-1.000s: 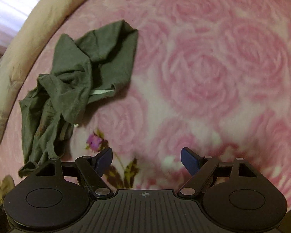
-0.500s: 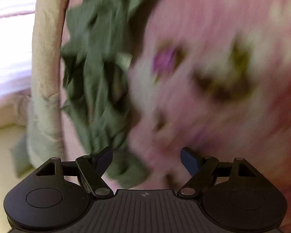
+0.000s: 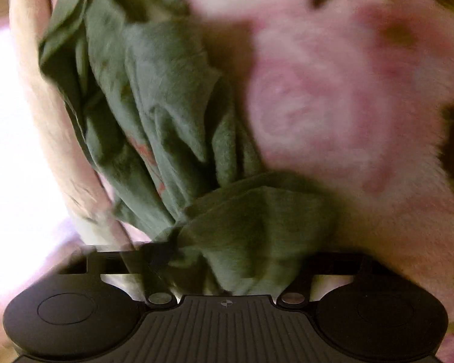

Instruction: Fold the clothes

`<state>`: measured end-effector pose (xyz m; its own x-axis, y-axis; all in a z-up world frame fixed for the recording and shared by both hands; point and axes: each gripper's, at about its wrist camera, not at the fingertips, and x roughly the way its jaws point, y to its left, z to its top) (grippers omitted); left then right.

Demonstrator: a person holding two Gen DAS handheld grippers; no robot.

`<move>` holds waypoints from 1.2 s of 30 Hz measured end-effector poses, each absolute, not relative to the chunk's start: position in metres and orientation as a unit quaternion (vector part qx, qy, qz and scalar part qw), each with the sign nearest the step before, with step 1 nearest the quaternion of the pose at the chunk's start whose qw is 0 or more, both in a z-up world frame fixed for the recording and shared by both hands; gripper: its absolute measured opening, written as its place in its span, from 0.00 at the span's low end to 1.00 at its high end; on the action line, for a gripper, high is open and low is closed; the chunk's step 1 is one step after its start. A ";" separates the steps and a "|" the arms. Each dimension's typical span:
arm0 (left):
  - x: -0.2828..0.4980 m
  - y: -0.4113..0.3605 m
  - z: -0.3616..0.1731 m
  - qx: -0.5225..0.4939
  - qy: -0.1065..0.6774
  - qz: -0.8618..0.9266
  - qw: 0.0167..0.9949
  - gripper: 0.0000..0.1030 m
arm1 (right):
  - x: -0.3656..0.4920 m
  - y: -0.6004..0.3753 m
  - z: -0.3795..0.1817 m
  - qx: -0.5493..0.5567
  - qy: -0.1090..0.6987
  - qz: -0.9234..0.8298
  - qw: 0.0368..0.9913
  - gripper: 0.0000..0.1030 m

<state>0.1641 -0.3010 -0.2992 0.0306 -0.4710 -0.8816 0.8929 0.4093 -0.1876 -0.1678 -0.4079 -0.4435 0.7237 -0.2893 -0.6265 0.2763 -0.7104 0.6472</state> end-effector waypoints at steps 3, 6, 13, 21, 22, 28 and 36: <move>0.165 -0.308 -0.300 0.222 0.485 -0.510 0.675 0.43 | -0.178 -0.414 -0.427 0.807 0.047 -0.398 0.433 0.12; 0.157 -0.319 -0.298 0.229 0.480 -0.529 0.661 0.43 | -0.220 -0.404 -0.402 0.749 0.099 -0.436 0.490 0.12; 0.108 -0.352 -0.298 0.261 0.467 -0.591 0.604 0.41 | -0.387 -0.339 -0.343 0.656 0.168 -0.553 0.486 0.11; -0.001 -0.419 -0.299 0.297 0.431 -0.687 0.503 0.42 | -0.536 -0.288 -0.296 0.589 0.130 -0.709 0.364 0.12; -0.021 -0.435 -0.302 0.297 0.430 -0.700 0.486 0.43 | -0.546 -0.284 -0.295 0.588 0.108 -0.722 0.348 0.12; -0.138 -0.540 -0.332 0.303 0.438 -0.753 0.387 0.46 | -0.569 -0.313 -0.308 0.595 0.039 -0.700 0.393 0.12; -0.228 -0.605 -0.394 0.324 0.494 -0.733 0.337 0.06 | -0.585 -0.317 -0.307 0.607 0.022 -0.677 0.415 0.12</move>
